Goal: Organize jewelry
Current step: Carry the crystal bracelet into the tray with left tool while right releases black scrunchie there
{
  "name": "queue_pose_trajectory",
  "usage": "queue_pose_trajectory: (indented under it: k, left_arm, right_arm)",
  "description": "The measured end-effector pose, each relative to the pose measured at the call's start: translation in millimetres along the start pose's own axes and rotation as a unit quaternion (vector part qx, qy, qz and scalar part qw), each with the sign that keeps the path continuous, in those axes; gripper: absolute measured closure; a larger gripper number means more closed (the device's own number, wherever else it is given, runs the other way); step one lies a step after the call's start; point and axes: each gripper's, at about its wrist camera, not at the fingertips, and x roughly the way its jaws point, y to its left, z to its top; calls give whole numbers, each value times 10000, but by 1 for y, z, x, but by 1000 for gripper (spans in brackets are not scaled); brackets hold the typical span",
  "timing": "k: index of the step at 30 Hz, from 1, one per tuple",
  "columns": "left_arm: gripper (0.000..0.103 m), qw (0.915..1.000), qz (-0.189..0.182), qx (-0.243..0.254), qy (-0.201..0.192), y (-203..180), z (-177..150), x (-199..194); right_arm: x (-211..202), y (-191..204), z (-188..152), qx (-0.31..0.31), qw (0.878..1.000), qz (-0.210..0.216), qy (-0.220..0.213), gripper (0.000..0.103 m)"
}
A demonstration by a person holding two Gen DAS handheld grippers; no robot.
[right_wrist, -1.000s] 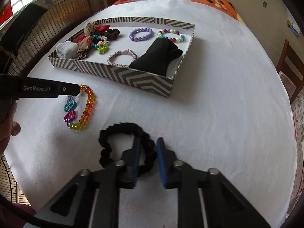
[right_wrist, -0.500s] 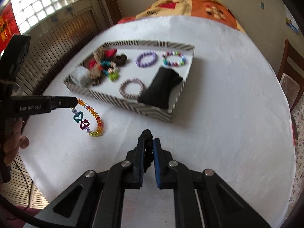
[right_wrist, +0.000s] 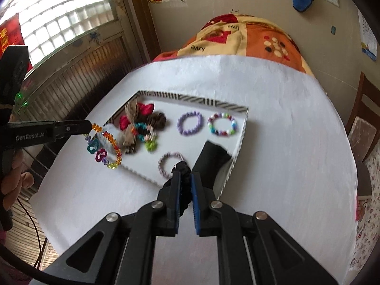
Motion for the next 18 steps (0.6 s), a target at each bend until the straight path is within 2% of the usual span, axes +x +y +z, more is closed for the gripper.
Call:
queue_pose_trajectory:
  k: [9,18]
  left_arm:
    - [103,9999,-58,51,98,-15,21,24]
    - [103,9992,-86,-75,389,-16,29,56]
  right_arm:
    - [27,-11,35,-54,10000,-15,76,94]
    - [59,-16,58,-71,9997,90,222,94]
